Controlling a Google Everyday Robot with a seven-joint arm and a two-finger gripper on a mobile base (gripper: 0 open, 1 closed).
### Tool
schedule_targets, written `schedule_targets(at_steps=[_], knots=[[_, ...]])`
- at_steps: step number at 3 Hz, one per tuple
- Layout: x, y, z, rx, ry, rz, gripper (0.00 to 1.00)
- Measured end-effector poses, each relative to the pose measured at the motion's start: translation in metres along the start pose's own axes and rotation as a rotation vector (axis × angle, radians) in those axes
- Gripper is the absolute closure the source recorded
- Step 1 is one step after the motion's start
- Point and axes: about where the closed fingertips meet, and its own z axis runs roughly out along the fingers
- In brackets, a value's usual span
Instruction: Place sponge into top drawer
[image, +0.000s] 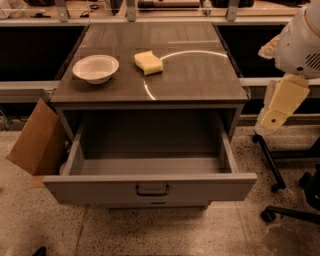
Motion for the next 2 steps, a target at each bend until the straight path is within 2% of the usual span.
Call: schedule_targets(at_steps=[1, 2], knots=[[-0.027, -0.025, 0.031, -0.019, -0.089, 0.023, 0.0], [-0.056, -0.051, 0.057, -0.022, -0.183, 0.08, 0.0]])
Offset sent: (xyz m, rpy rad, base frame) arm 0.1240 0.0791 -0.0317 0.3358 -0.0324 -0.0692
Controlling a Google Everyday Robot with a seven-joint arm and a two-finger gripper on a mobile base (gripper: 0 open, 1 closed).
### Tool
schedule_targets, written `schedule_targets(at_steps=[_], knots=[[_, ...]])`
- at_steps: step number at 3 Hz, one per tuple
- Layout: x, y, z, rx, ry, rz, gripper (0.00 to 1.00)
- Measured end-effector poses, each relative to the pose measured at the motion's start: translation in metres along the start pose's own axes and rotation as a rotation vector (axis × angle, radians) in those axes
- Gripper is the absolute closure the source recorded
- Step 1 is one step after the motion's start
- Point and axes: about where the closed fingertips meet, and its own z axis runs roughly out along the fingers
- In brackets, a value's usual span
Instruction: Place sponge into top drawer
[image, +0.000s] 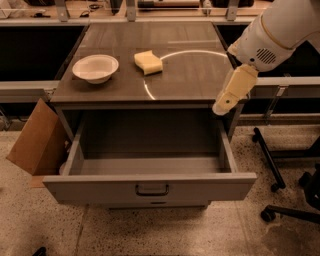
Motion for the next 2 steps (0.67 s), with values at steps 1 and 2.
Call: schedule_targets(at_steps=[1, 2], knots=[[0.0, 0.0, 0.0, 0.0, 0.0, 0.0, 0.0], [-0.013, -0.023, 0.022, 0.014, -0.045, -0.006, 0.0]])
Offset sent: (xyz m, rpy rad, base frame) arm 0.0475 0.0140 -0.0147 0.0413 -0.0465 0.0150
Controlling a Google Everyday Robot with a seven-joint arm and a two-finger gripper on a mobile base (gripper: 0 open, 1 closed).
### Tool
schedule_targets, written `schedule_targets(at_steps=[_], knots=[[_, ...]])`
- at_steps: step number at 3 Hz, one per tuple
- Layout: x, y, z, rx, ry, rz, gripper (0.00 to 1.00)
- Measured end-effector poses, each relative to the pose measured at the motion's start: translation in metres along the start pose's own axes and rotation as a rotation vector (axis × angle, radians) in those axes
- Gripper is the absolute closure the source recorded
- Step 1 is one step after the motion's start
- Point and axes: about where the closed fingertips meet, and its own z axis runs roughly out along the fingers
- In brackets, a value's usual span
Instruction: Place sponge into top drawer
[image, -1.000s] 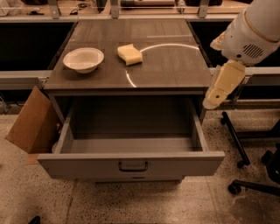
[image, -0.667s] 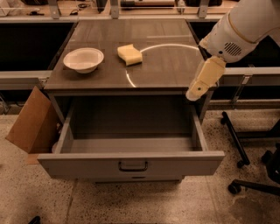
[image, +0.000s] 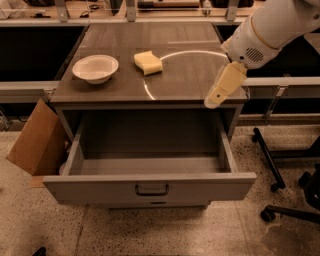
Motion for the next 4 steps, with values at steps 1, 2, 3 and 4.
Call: schedule_targets(at_steps=[1, 2, 3, 4], knots=[[-0.011, -0.025, 0.025, 0.016, -0.059, 0.015, 0.0], [-0.023, -0.052, 0.051, 0.023, -0.136, 0.07, 0.0], [-0.042, -0.079, 0.084, 0.016, -0.217, 0.131, 0.0], [-0.049, -0.088, 0.098, 0.027, -0.24, 0.138, 0.0]])
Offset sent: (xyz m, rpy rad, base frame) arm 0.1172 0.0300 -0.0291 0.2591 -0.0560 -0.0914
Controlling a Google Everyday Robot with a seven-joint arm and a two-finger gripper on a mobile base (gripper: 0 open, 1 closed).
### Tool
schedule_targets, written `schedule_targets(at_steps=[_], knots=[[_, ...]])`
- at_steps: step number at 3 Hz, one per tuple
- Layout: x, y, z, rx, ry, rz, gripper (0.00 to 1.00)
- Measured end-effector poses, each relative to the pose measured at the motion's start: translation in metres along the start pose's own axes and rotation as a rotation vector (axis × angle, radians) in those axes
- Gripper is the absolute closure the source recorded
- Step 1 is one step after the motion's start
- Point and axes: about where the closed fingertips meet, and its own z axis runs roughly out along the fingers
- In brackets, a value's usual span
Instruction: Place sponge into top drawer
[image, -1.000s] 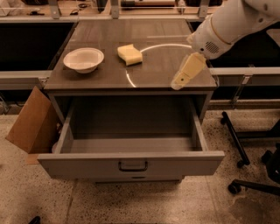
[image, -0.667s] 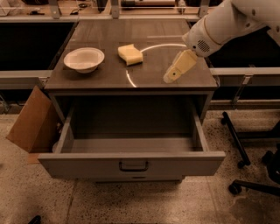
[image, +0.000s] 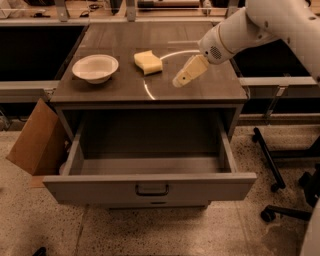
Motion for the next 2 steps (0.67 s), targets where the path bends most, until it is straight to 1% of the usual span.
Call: schedule_targets(at_steps=[1, 2], knots=[[-0.006, -0.022, 0.025, 0.03, -0.05, 0.019, 0.0], [-0.011, -0.044, 0.054, 0.062, -0.105, 0.066, 0.0]])
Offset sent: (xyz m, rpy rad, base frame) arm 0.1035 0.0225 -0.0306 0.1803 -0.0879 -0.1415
